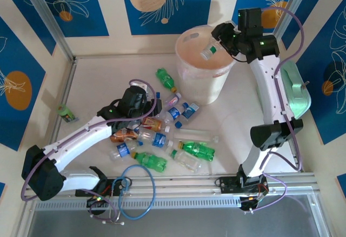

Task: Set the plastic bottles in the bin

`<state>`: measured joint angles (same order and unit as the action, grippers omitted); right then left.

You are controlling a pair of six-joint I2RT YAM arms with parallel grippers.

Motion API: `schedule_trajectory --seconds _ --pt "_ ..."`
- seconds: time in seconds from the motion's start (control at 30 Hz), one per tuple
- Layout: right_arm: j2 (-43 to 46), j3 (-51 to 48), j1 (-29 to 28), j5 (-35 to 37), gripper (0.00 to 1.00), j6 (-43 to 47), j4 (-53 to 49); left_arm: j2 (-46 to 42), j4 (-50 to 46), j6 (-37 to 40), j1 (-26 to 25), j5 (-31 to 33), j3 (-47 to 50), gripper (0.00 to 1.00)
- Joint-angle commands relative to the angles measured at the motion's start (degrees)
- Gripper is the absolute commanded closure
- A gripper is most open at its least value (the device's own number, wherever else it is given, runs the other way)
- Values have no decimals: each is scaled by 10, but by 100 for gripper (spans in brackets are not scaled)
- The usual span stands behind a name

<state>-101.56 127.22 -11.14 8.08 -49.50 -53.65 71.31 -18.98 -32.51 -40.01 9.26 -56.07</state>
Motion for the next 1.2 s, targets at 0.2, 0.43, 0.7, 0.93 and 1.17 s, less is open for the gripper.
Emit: schedule_trajectory --seconds 0.2,0.43,0.7,0.93,1.17 --pt "-20 37 11 -19 29 -2 -19 -13 -18 17 -2 -6 -3 28" --pt "-10 31 14 -16 22 1 -17 -13 -19 19 -2 -4 -4 28" --pt "26 -1 14 -17 18 11 -12 -14 -23 24 -2 -3 -5 28" --pt "159 -144 -22 5 18 76 2 -4 -23 67 -3 -55 -20 31" --pt "391 -388 -73 74 16 97 -15 34 -32 162 -68 -110 -48 27"
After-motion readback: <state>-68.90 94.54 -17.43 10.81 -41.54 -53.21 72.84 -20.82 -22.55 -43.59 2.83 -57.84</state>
